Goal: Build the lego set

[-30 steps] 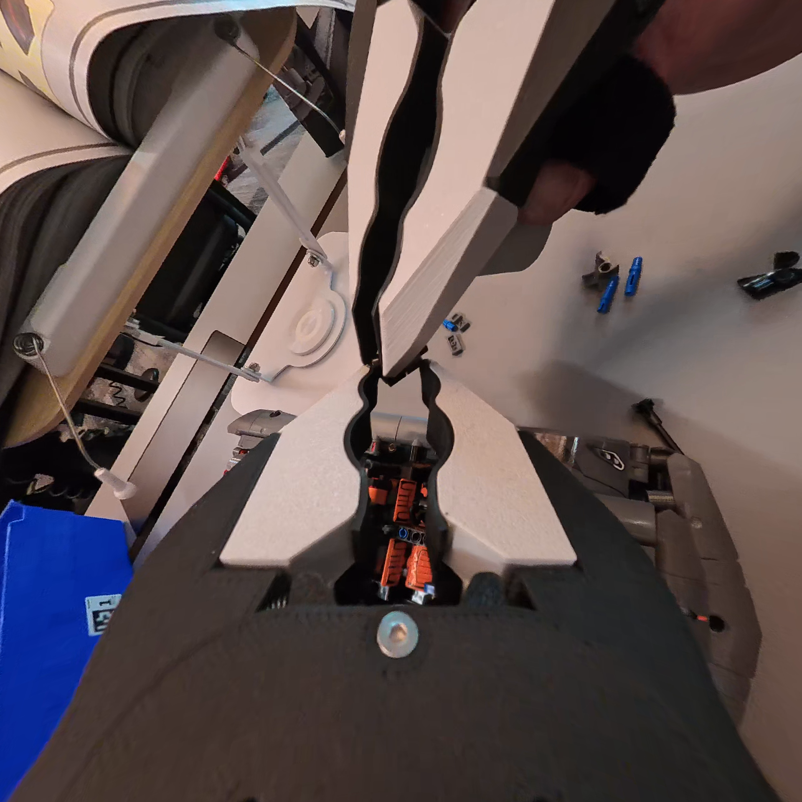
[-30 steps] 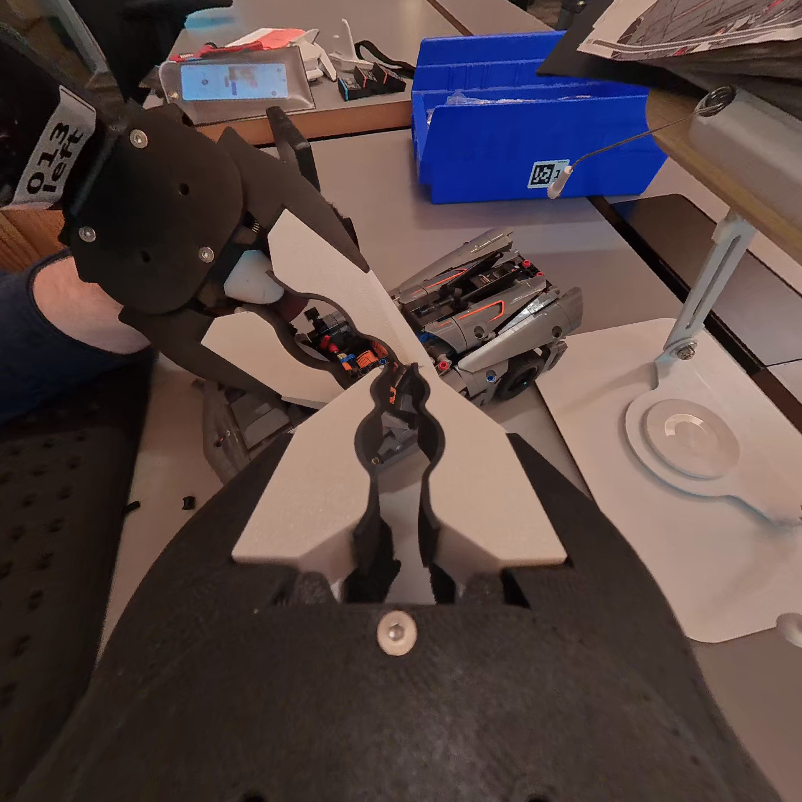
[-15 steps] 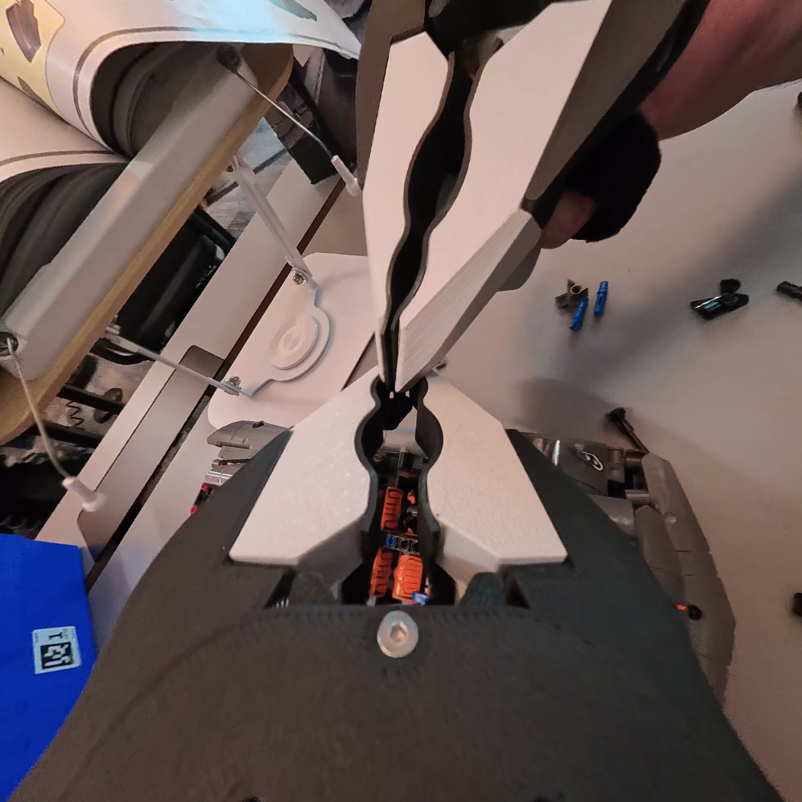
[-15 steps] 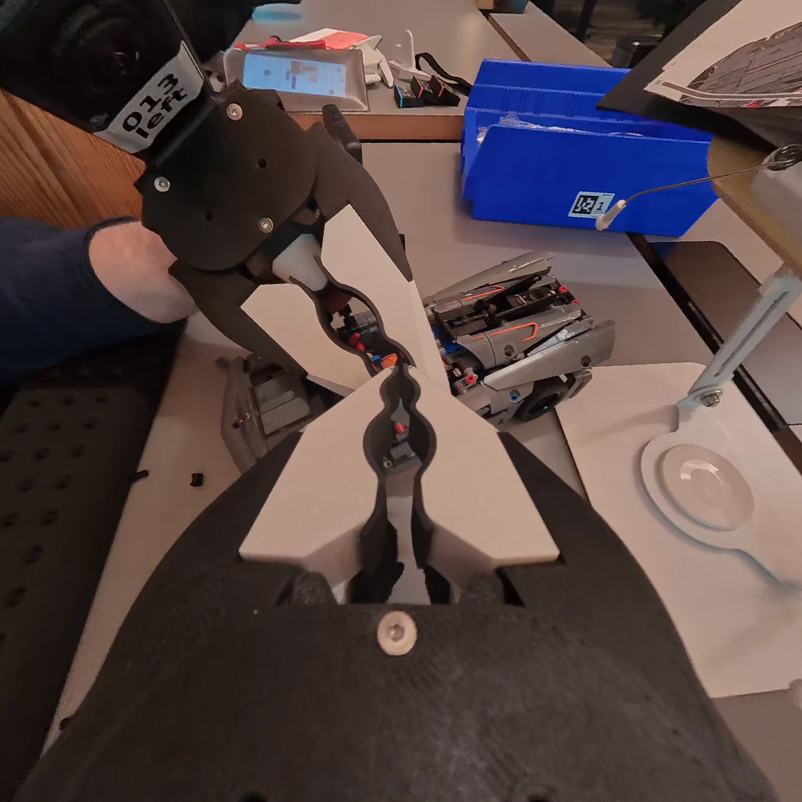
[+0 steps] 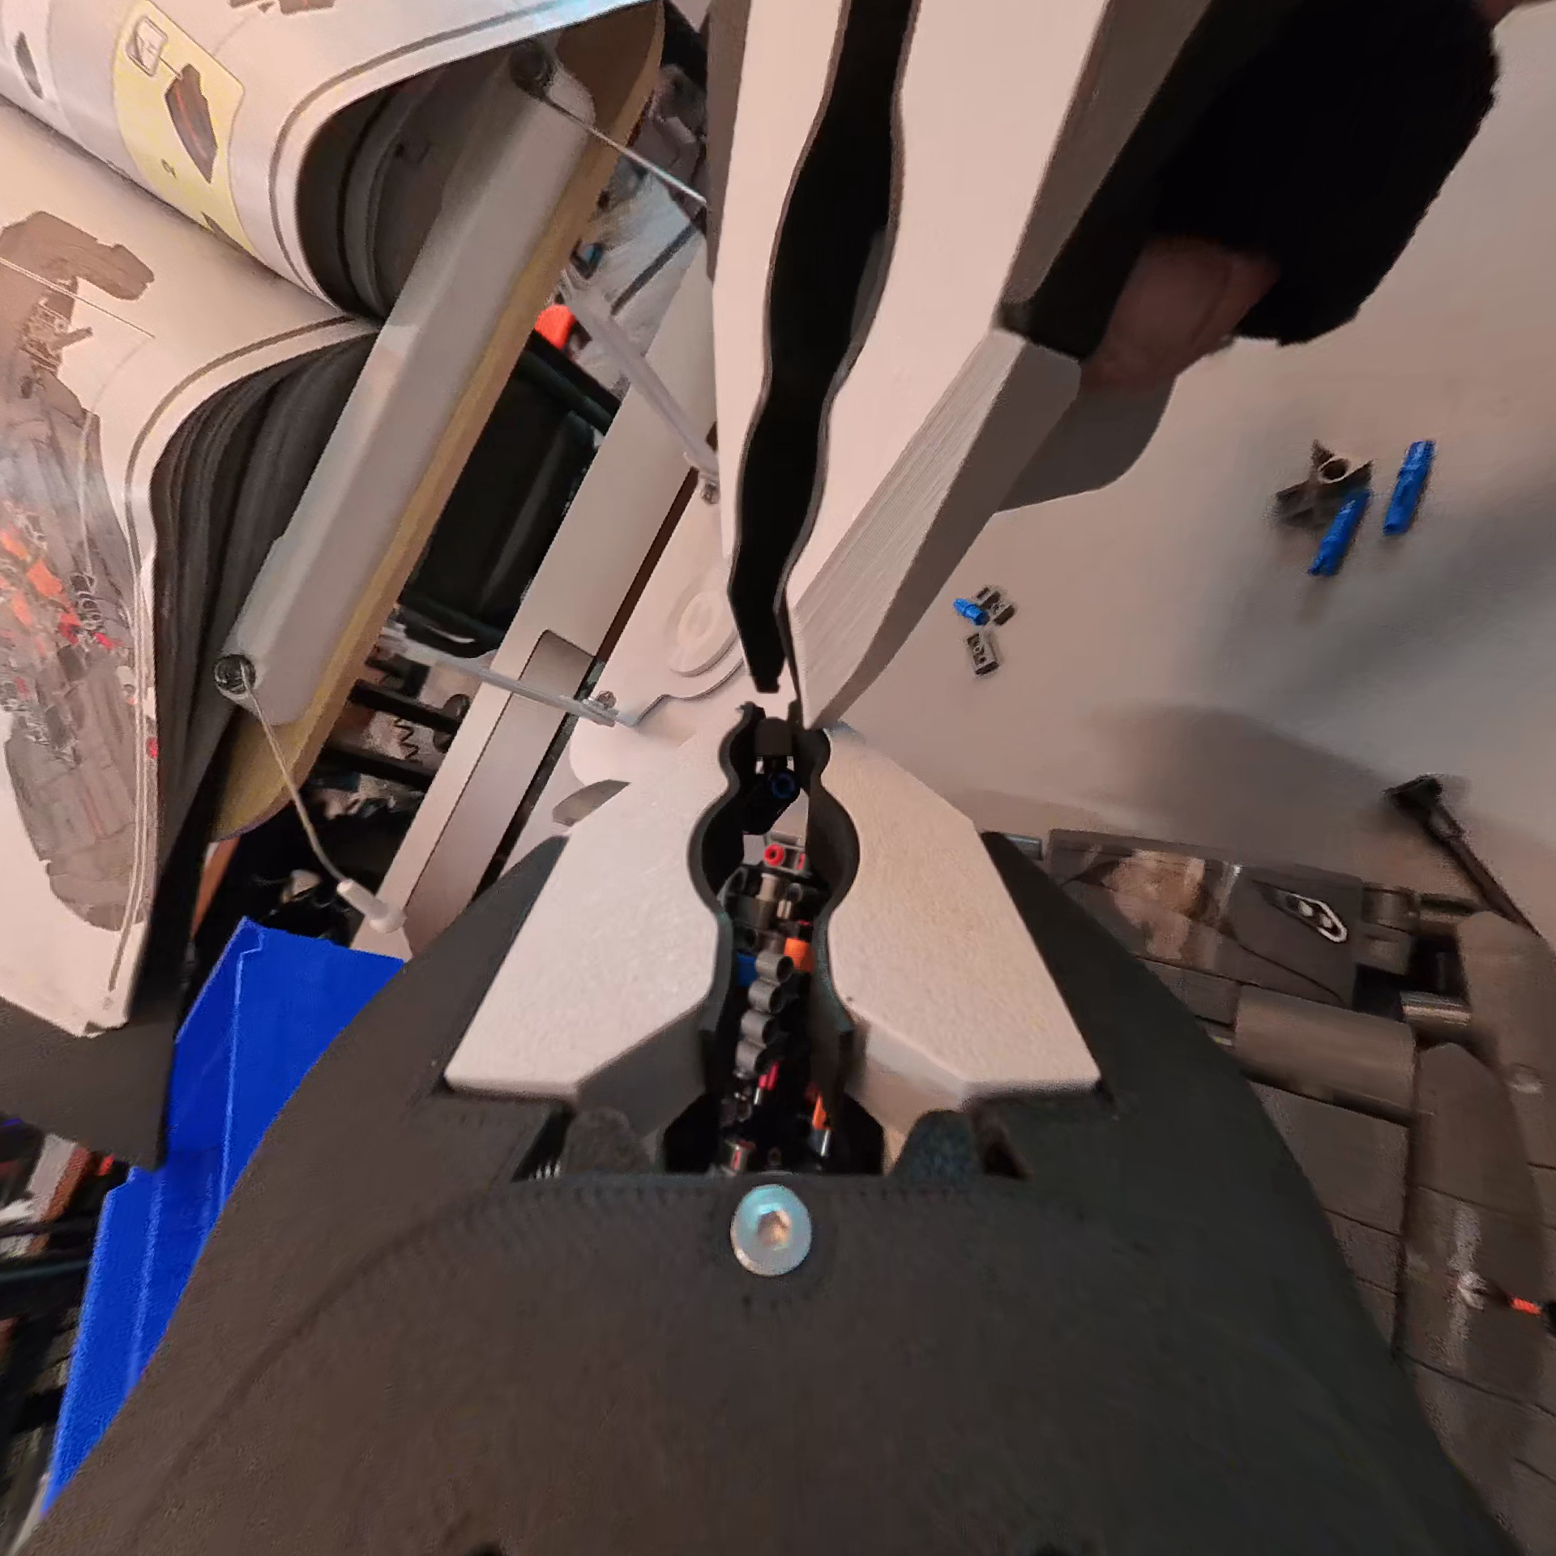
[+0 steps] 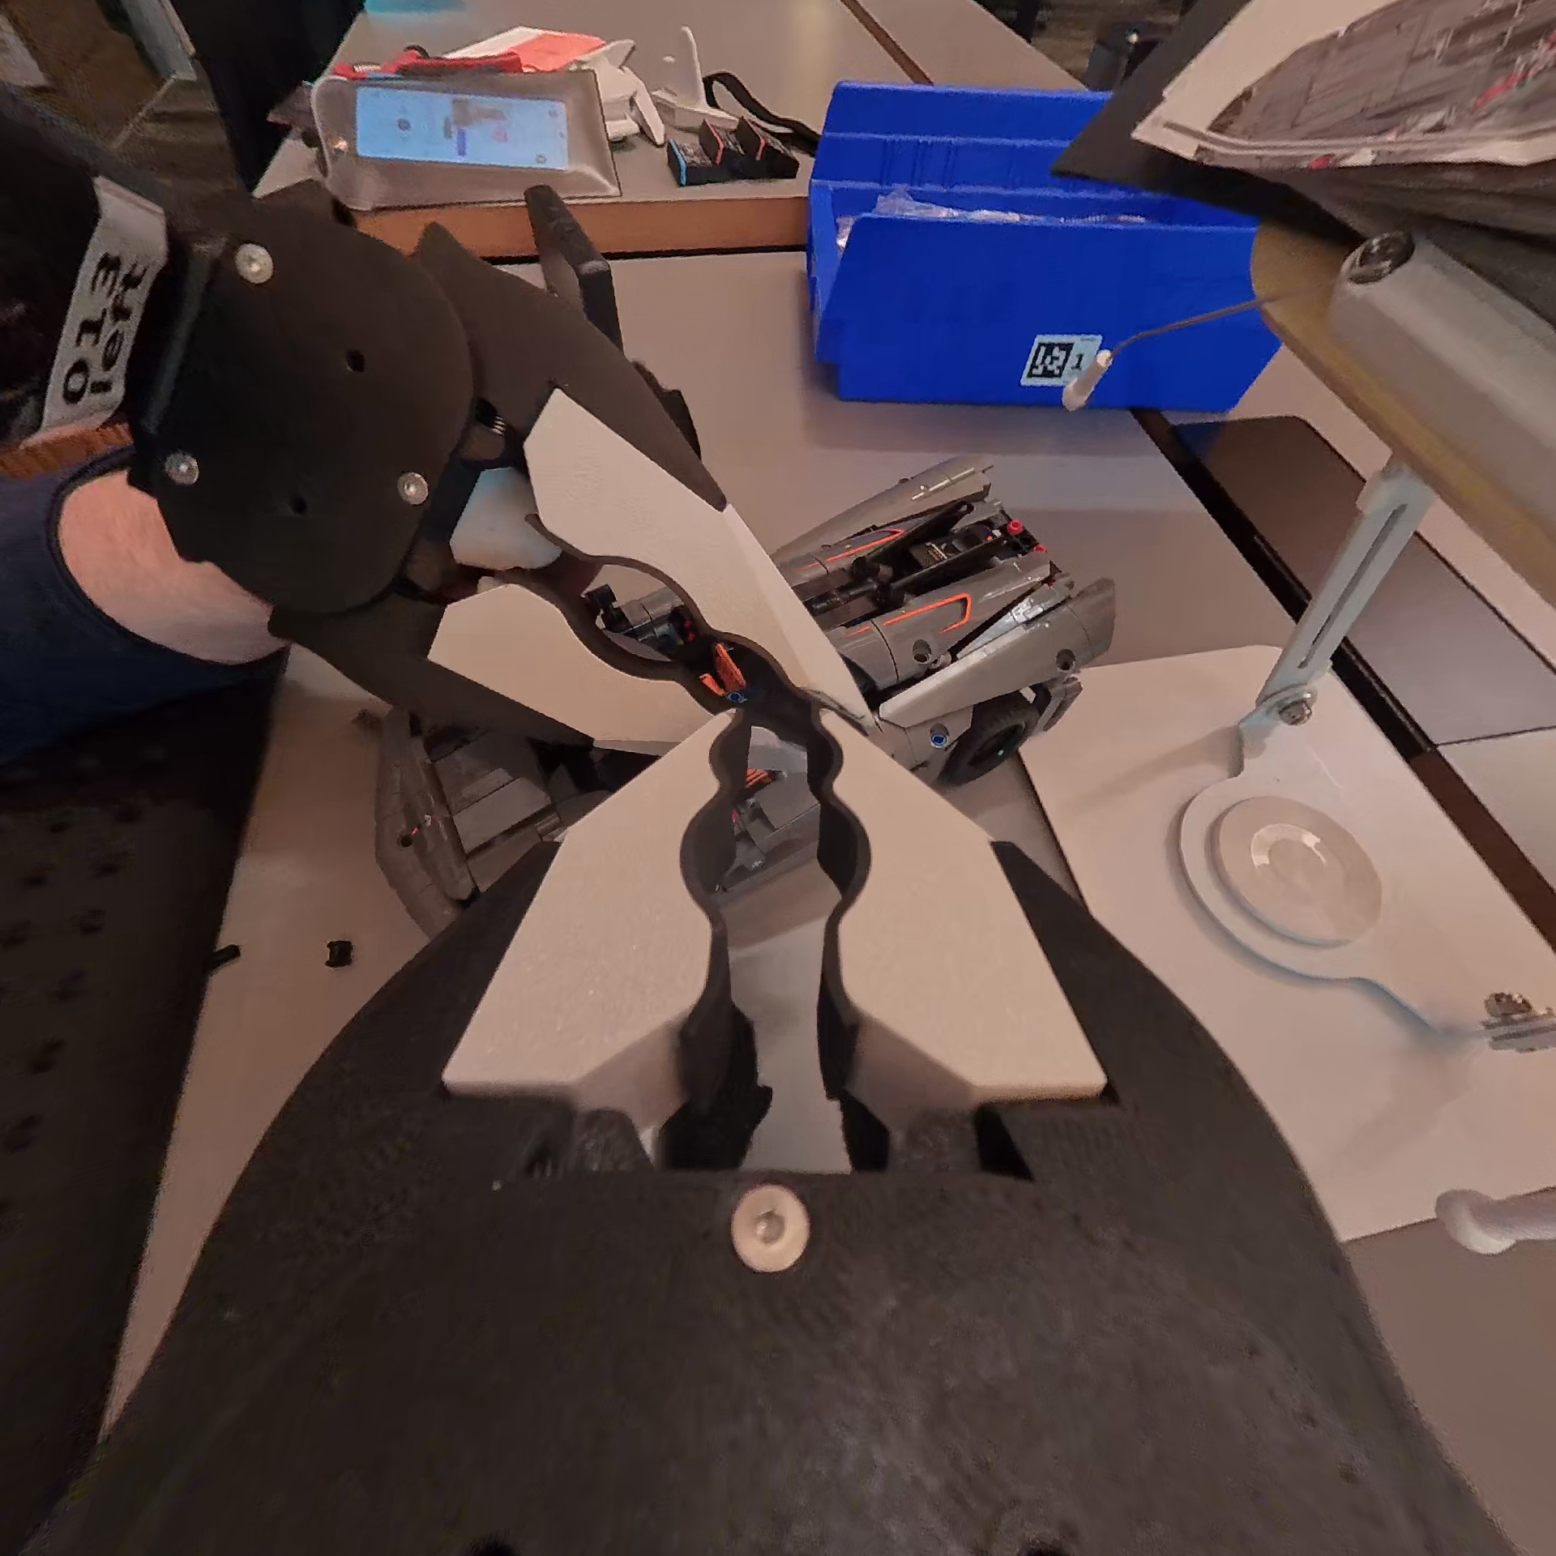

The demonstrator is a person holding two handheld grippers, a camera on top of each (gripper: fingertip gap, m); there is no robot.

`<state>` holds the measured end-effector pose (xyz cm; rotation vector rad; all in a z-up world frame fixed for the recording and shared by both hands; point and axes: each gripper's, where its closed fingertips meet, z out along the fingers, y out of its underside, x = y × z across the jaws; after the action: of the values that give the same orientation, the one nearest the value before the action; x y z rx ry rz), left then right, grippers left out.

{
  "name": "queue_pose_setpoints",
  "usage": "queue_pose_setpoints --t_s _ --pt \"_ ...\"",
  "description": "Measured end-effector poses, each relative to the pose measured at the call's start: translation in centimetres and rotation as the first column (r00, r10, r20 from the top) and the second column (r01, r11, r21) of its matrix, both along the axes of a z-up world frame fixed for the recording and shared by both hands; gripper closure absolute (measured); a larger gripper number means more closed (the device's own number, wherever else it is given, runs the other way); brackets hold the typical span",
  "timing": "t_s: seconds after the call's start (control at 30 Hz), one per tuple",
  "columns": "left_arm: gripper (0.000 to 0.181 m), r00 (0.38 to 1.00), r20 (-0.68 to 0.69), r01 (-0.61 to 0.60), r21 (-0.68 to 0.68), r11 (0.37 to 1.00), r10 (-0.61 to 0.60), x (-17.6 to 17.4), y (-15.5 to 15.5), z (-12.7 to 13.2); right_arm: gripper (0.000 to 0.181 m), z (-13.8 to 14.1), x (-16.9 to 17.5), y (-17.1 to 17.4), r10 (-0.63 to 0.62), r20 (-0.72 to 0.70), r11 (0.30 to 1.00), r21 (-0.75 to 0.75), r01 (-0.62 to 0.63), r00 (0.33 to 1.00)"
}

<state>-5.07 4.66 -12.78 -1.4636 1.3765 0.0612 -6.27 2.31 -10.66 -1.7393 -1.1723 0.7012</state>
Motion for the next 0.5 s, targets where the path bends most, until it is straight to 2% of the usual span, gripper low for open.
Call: queue_pose_setpoints --t_s 0.17,0.3,0.5 --pt "0.175 0.999 -0.035 -0.027 0.036 0.999 0.029 0.09 0.37 -0.13 0.167 -0.26 0.29 0.57 -0.051 -0.029 0.996 -0.074 0.049 0.998" --pt "0.175 0.998 -0.044 -0.042 0.054 0.998 0.044 -0.09 0.60 -0.09 0.170 -0.31 0.06 0.56 -0.053 -0.092 0.989 -0.142 0.040 0.994" --pt "0.176 0.998 -0.044 -0.042 0.068 0.997 0.045 0.12 0.67 -0.01 0.165 -0.16 0.12 0.65 -0.051 -0.150 0.980 -0.200 0.020 0.987"
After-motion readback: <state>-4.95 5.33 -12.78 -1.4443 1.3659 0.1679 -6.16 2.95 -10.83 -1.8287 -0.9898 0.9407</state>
